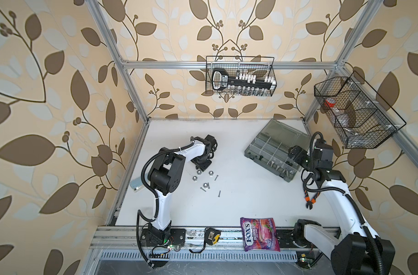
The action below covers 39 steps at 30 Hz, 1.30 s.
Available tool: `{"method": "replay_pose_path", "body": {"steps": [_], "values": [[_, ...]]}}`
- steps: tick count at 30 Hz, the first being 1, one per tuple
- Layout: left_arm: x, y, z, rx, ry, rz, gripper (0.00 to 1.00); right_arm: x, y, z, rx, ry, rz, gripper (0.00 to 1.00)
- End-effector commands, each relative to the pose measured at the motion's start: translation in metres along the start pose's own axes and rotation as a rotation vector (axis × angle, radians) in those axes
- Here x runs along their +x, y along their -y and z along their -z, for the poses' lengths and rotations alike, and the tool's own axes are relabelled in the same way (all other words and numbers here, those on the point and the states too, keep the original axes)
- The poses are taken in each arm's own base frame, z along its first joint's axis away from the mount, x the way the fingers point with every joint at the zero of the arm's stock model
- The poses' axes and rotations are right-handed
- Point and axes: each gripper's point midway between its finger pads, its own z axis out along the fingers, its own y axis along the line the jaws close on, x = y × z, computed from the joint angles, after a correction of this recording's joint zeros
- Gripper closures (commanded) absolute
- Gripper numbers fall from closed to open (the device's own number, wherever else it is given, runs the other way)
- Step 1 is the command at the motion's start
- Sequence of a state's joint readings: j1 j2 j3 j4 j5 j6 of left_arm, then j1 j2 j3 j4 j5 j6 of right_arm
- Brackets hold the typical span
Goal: Sort the screws and nuts into containers
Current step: 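Lower the left gripper and close it on the last black hex bolt, then lift the black bolt with the left gripper and carry it over the box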
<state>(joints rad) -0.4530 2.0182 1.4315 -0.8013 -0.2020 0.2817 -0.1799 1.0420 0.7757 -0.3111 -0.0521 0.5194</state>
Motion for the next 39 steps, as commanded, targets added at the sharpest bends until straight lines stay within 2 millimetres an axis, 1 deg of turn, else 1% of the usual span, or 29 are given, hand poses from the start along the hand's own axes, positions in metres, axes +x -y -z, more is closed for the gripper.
{"method": "replay_pose_path", "body": {"steps": [1, 4, 7, 8, 11, 14, 17, 18, 20, 24, 28, 31, 34, 39], "values": [[0.005, -0.008, -0.003, -0.015, -0.018, -0.002, 0.45, -0.010, -0.001, 0.007, 0.009, 0.031, 0.007, 0.00], [0.004, -0.011, -0.006, -0.015, -0.021, 0.010, 0.50, -0.010, 0.000, 0.007, 0.011, 0.031, 0.005, 0.00], [0.006, -0.016, -0.009, -0.007, -0.029, 0.029, 0.53, -0.010, -0.001, 0.007, 0.008, 0.031, 0.003, 0.01], [0.007, -0.018, -0.010, -0.004, -0.030, 0.037, 0.56, -0.010, -0.001, 0.007, 0.008, 0.031, 0.004, 0.00], [0.008, -0.022, -0.011, 0.012, -0.027, 0.061, 0.57, -0.011, -0.001, 0.007, 0.011, 0.032, 0.003, 0.00], [0.009, -0.021, -0.013, 0.036, -0.027, 0.073, 0.62, -0.010, -0.001, 0.007, 0.011, 0.030, 0.004, 0.00], [0.012, -0.018, -0.016, 0.065, -0.039, 0.086, 0.64, -0.011, -0.001, 0.007, 0.011, 0.032, 0.002, 0.00], [0.013, -0.017, -0.018, 0.074, -0.046, 0.091, 0.68, -0.011, -0.001, 0.008, 0.011, 0.033, 0.003, 0.00], [0.017, -0.015, -0.020, 0.098, -0.059, 0.100, 0.69, -0.012, 0.000, 0.008, 0.017, 0.037, 0.002, 0.01], [0.022, -0.012, -0.023, 0.131, -0.087, 0.113, 0.80, -0.014, 0.001, 0.009, 0.022, 0.042, 0.003, 0.00], [0.023, -0.010, -0.023, 0.147, -0.095, 0.120, 0.91, -0.015, 0.000, 0.010, 0.024, 0.044, 0.006, 0.00], [0.019, -0.010, -0.018, 0.155, -0.075, 0.128, 0.94, -0.014, 0.001, 0.011, 0.027, 0.045, 0.007, 0.00], [0.013, -0.013, -0.006, 0.155, -0.042, 0.137, 0.96, -0.014, 0.001, 0.011, 0.027, 0.044, 0.007, 0.00], [-0.005, -0.016, 0.028, 0.176, 0.073, 0.154, 0.98, -0.013, 0.001, 0.011, 0.025, 0.043, 0.005, 0.00]]}}
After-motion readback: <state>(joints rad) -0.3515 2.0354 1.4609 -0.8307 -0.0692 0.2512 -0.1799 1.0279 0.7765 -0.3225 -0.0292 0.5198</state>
